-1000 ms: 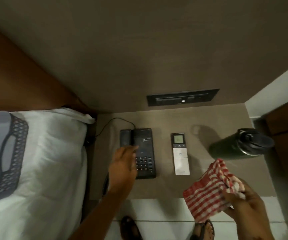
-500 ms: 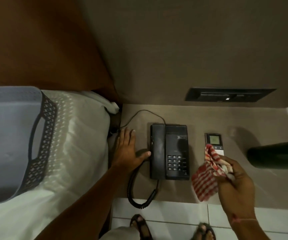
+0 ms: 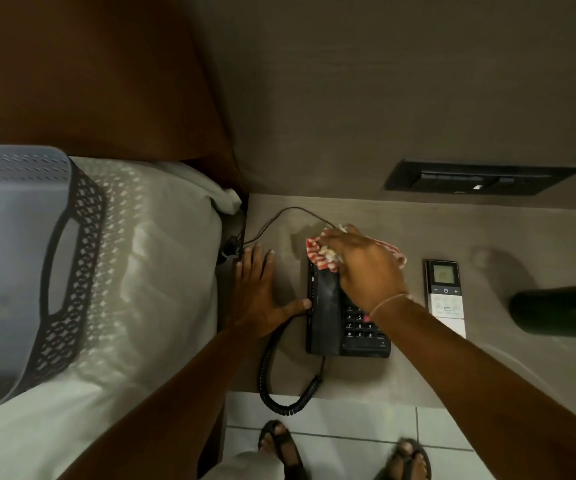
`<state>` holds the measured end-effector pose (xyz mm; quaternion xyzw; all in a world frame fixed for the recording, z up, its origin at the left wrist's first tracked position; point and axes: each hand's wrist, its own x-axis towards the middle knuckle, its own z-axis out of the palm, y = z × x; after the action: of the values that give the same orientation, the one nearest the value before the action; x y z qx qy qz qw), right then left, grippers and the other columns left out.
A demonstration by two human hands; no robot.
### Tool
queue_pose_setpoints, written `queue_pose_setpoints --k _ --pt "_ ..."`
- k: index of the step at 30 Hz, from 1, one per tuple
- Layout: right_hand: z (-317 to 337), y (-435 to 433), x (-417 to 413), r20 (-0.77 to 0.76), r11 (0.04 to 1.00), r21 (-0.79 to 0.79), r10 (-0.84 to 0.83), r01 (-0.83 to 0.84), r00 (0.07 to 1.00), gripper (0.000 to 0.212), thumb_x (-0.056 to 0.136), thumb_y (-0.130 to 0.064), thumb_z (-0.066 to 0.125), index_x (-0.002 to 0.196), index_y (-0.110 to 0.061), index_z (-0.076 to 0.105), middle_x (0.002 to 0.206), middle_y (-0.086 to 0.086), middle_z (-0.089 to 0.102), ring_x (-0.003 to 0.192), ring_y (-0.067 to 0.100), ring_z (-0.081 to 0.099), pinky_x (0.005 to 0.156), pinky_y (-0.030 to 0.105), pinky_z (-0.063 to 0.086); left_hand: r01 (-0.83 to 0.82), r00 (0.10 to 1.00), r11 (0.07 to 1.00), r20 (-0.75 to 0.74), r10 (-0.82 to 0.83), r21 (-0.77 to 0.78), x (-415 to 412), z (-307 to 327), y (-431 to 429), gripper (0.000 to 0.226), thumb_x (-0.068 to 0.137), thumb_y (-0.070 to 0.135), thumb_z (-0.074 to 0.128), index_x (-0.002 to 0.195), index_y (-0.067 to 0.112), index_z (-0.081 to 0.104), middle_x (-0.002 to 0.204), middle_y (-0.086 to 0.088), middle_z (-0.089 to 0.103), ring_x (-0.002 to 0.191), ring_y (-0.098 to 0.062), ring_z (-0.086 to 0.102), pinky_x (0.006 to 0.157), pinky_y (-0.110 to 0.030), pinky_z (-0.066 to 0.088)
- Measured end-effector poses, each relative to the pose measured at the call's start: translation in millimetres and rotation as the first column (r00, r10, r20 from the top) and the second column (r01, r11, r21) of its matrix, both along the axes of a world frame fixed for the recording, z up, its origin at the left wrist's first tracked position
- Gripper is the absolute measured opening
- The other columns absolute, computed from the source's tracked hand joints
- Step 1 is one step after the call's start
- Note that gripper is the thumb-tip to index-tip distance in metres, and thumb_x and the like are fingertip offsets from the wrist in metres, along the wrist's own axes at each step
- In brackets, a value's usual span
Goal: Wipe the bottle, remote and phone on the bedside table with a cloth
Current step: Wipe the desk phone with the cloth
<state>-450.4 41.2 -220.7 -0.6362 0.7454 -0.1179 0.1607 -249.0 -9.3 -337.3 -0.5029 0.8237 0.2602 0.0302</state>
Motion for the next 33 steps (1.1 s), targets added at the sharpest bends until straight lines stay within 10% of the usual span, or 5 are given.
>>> queue_pose_setpoints --k 5,9,15,23,33 --pt "-19.0 15.8 5.9 -0.14 0.966 0.135 0.239 -0.221 0.961 0.071 0.078 0.001 0.059 0.143 -0.02 0.041 0.154 0.0 0.032 0.143 0.02 0.023 0.109 0.035 0.031 0.007 1.0 1.0 -0.003 -0.007 0.011 -0.7 3.1 1.0 0.134 0.058 0.099 0.035 0.16 0.016 0.006 0.169 -0.011 -0.01 0.153 -0.025 -0.017 0.121 -0.046 -0.012" --pt "-19.7 73.7 21.2 -0.088 0.958 -0.046 0.28 -0.284 0.956 0.055 0.056 0.003 0.076 0.108 -0.017 0.072 0.117 0.007 0.069 0.108 0.027 0.065 0.083 0.039 0.054 0.029 1.0 0.999 -0.005 -0.029 0.014 -0.4 5.3 1.7 0.141 0.053 0.104 0.02 0.16 0.014 0.004 0.168 -0.013 -0.013 0.152 -0.027 -0.021 0.124 -0.051 -0.009" --pt "-29.9 146.8 48.9 0.057 0.93 0.107 0.347 -0.352 0.936 0.062 0.039 -0.004 0.088 0.094 -0.031 0.075 0.106 -0.01 0.073 0.1 0.013 0.068 0.073 0.028 0.059 0.006 1.0 1.0 0.001 -0.006 0.025 -1.1 4.9 2.3 0.13 0.063 0.095 0.041 0.16 0.015 0.004 0.168 -0.011 -0.014 0.152 -0.024 -0.022 0.125 -0.051 -0.007" --pt "9.2 55.3 -8.9 0.1 0.979 -0.07 -0.184 0.191 0.978 0.062 0.069 0.002 0.068 0.12 -0.032 0.06 0.12 -0.003 0.066 0.095 0.016 0.068 0.081 0.03 0.055 0.003 1.0 0.999 -0.004 -0.003 0.05 -2.4 9.0 5.3 0.131 0.064 0.091 0.042 0.159 0.011 0.003 0.168 -0.014 -0.011 0.153 -0.027 -0.017 0.121 -0.044 -0.012" --pt "-27.3 86.3 25.8 -0.035 0.973 -0.094 0.21 -0.212 0.977 0.055 0.064 0.002 0.07 0.113 -0.023 0.069 0.126 0.003 0.064 0.115 0.028 0.06 0.093 0.043 0.05 0.036 0.999 0.998 -0.01 -0.036 0.046 0.1 12.3 8.0 0.133 0.064 0.095 0.031 0.158 0.006 0.002 0.168 -0.016 -0.009 0.154 -0.03 -0.015 0.126 -0.049 -0.004"
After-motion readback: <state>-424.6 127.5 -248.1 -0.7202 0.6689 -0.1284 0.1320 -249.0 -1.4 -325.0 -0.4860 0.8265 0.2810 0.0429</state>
